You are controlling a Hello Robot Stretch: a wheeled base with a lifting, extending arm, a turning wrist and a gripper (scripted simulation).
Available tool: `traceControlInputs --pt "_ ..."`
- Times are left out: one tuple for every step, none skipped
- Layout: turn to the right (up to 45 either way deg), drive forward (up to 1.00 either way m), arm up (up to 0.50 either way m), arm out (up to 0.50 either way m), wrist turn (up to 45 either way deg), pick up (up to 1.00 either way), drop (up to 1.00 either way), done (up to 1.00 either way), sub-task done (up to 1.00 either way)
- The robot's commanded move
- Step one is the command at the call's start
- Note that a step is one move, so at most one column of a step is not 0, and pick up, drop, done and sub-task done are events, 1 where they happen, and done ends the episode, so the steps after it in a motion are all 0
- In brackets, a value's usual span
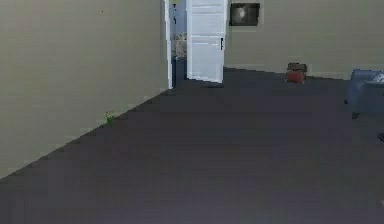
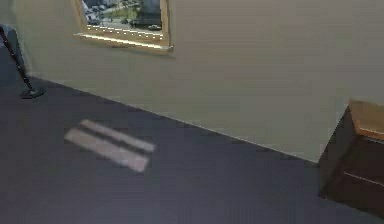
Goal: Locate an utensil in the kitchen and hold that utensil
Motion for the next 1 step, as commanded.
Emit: traceControlInputs --pt "0.0 1.00 0.00 0.00 0.0 0.00 0.00 0.00 0.00"
